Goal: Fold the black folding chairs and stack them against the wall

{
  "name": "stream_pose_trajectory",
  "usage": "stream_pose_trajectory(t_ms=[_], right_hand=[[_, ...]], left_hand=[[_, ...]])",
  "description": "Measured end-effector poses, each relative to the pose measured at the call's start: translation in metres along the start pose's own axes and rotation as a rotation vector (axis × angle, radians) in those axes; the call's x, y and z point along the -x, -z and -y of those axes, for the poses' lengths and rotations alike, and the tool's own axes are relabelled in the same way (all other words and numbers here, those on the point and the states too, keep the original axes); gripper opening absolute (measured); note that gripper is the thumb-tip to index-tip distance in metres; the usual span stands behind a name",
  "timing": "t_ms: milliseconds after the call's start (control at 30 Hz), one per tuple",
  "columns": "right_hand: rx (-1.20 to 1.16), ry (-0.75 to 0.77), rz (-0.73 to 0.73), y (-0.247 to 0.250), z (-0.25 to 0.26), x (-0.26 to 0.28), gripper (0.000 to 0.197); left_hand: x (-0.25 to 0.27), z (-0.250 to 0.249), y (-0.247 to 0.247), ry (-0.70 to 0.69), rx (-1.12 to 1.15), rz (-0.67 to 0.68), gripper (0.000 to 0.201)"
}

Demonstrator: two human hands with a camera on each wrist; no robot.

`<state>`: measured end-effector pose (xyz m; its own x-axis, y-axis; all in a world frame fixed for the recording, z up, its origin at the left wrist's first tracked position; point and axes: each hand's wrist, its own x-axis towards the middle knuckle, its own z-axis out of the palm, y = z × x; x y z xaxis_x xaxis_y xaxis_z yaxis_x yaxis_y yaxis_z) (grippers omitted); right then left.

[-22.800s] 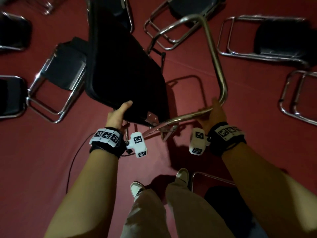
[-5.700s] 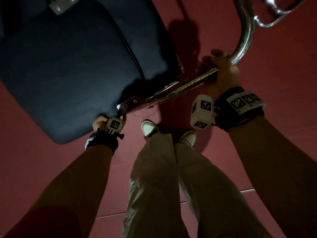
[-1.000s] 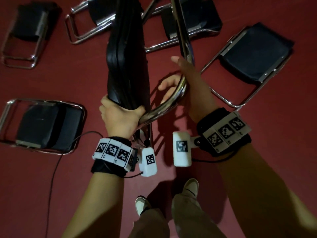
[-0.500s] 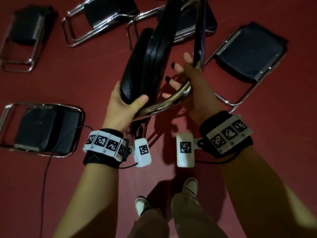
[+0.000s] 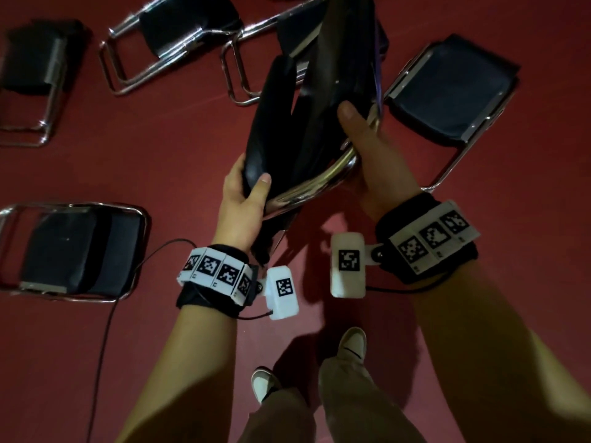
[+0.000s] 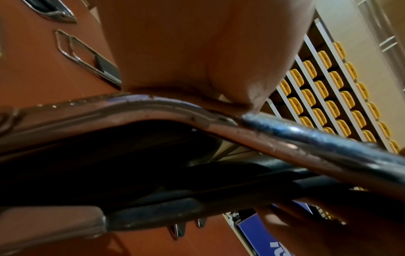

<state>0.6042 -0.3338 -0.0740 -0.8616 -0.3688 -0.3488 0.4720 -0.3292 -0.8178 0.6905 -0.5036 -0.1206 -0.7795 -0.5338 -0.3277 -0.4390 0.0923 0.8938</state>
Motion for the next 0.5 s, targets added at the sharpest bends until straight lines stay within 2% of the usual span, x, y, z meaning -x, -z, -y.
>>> stream_pose_trajectory(t_ms=[100, 200, 300, 400, 433, 500], right_hand=[[-0.017, -0.011, -0.001, 0.003, 0.001, -0.004, 0.058], [0.0, -0.029, 0.013, 0.002, 0.001, -0.007, 0.058], [0.018, -0.055, 0.037, -0.001, 0.003, -0.009, 0.065], [0.035, -0.103, 0.057, -0.007, 0.004, -0.007, 0.081], [0.04, -0.118, 0.056, -0.008, 0.004, -0.006, 0.084], [0.066, -0.149, 0.069, -0.012, 0.005, -0.003, 0.085]], left_hand=[[0.005, -0.001, -0.005, 0.042, 0.076, -0.061, 0.051], [0.018, -0.002, -0.006, 0.264, 0.246, -0.208, 0.051], [0.037, -0.004, 0.0, 0.469, 0.393, -0.262, 0.056], [0.047, -0.008, 0.012, 0.668, 0.642, -0.157, 0.04], [0.048, -0.009, 0.016, 0.733, 0.729, -0.082, 0.046], [0.05, -0.014, 0.02, 0.871, 0.864, 0.025, 0.078]])
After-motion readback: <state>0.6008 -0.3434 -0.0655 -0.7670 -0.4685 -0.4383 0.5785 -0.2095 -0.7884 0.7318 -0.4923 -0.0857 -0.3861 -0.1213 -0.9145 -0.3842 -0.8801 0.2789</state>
